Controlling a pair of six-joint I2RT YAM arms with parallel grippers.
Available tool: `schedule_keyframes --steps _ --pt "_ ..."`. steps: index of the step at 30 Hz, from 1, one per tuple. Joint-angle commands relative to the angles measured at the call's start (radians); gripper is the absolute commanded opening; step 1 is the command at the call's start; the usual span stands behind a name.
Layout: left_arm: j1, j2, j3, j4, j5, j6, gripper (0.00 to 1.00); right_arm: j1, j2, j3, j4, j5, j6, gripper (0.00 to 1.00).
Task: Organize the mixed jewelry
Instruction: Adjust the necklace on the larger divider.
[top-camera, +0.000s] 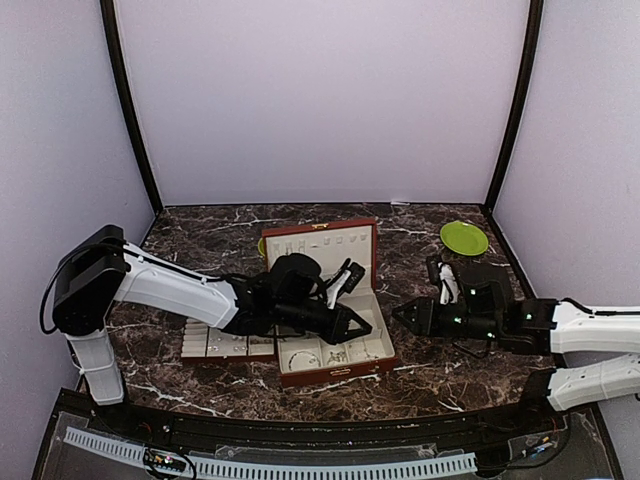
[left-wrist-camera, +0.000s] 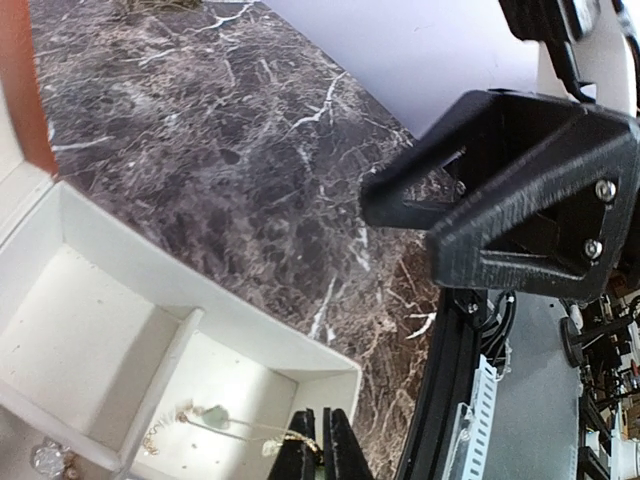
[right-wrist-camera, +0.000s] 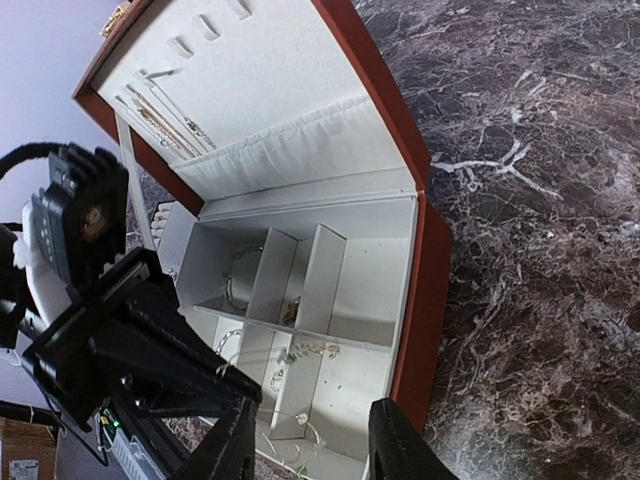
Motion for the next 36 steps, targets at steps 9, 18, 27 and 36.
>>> schedule_keyframes --steps 9,18,27,36 --pt "0.011 -0.070 -0.048 0.009 -0.021 -0.025 0.00 0.046 0.113 -0.015 0.082 -0.171 -0.171 0.34" --pt "0.011 -0.104 -0.068 0.019 -0.033 -0.029 0.00 0.071 0.243 0.024 0.163 -0.184 -0.182 0.34" --pt "0.011 -0.114 -0.075 0.019 -0.030 -0.031 0.00 0.071 0.307 0.023 0.226 -0.201 -0.199 0.32" --pt "0.011 -0.123 -0.075 0.019 -0.035 -0.027 0.00 0.071 0.370 0.017 0.288 -0.242 -0.232 0.33"
